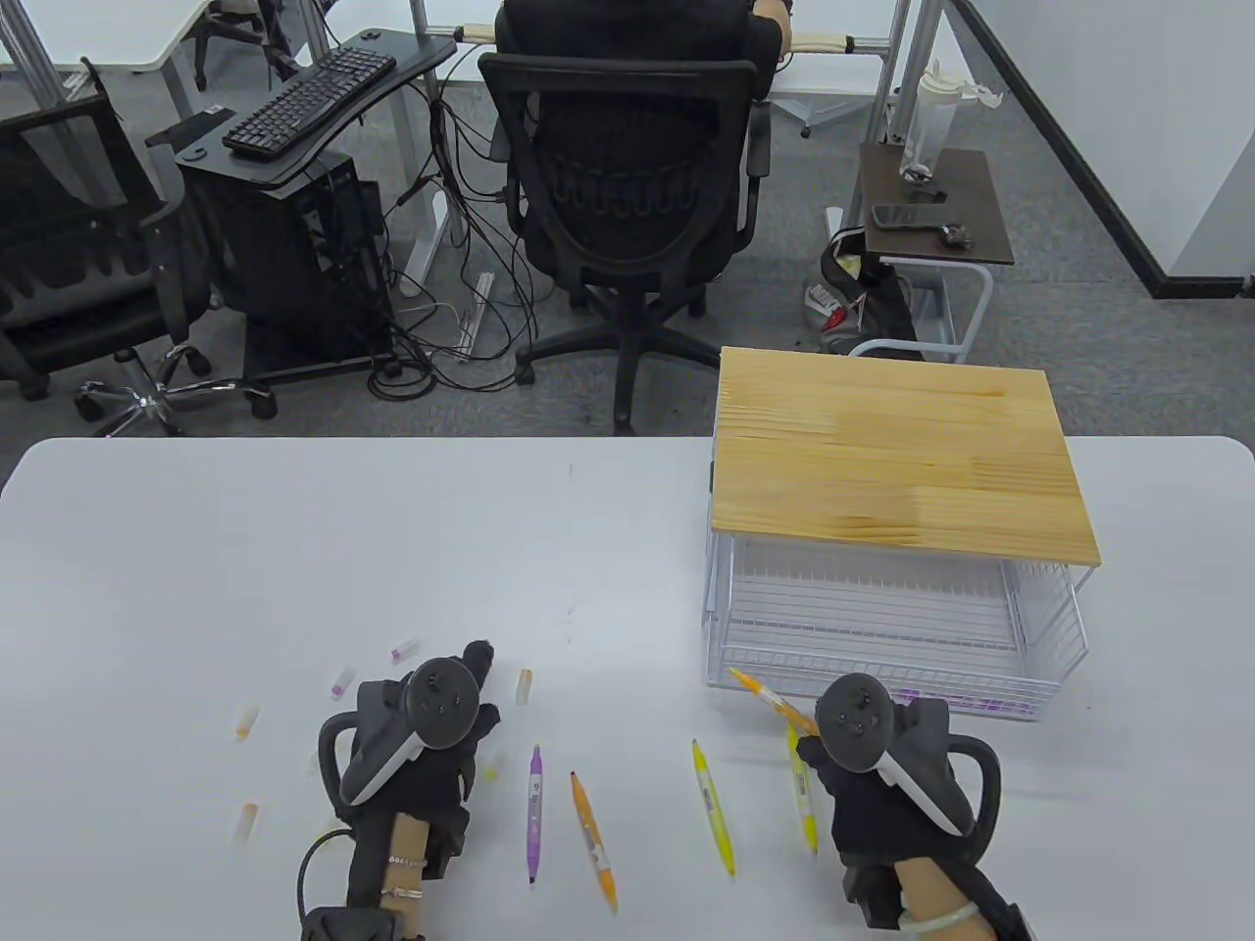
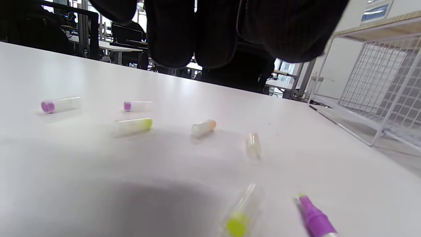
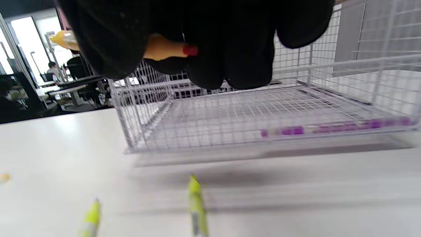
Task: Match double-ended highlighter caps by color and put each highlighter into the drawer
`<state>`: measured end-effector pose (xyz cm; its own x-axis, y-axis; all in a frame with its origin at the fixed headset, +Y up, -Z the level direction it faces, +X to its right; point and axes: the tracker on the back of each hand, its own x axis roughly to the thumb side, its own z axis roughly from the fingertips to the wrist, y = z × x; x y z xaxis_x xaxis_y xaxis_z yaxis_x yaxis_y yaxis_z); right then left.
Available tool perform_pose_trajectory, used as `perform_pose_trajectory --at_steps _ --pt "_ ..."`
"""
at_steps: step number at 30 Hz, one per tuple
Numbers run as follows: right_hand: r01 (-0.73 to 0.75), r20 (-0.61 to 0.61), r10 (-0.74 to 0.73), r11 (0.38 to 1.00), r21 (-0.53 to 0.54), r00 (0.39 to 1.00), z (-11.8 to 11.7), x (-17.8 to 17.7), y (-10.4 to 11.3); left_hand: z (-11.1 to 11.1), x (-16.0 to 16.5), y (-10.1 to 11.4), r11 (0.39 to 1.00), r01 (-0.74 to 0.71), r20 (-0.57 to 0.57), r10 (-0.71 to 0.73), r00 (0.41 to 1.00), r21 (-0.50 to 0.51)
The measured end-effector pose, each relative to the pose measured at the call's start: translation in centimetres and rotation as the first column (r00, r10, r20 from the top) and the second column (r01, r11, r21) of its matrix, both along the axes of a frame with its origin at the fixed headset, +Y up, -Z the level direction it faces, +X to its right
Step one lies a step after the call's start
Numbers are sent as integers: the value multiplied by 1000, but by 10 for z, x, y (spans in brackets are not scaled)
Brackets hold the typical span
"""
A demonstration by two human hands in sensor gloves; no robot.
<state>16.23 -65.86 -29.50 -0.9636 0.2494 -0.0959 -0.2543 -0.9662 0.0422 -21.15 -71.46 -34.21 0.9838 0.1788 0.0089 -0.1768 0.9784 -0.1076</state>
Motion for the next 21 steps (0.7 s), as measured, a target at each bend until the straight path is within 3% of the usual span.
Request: perform_pose_trajectory --at_steps 5,9,10,15,21 --pt "210 -24 -209 968 137 978 -9 -6 6 -28 8 3 988 144 -52 -147 988 -54" --pt "102 -43 -99 992 80 994 -10 -9 -3 -54 12 -1 976 196 -105 -205 973 -93" --pt "97 -49 -92 990 106 995 -9 -9 -4 -62 13 -5 975 190 -124 -204 971 -116" --pt "167 -100 -157 980 112 983 -4 -12 2 -86 18 -25 962 176 -162 -211 964 -208" --pt "212 -167 -193 972 104 967 -1 -24 5 -102 27 -44 920 280 -189 -337 922 -274"
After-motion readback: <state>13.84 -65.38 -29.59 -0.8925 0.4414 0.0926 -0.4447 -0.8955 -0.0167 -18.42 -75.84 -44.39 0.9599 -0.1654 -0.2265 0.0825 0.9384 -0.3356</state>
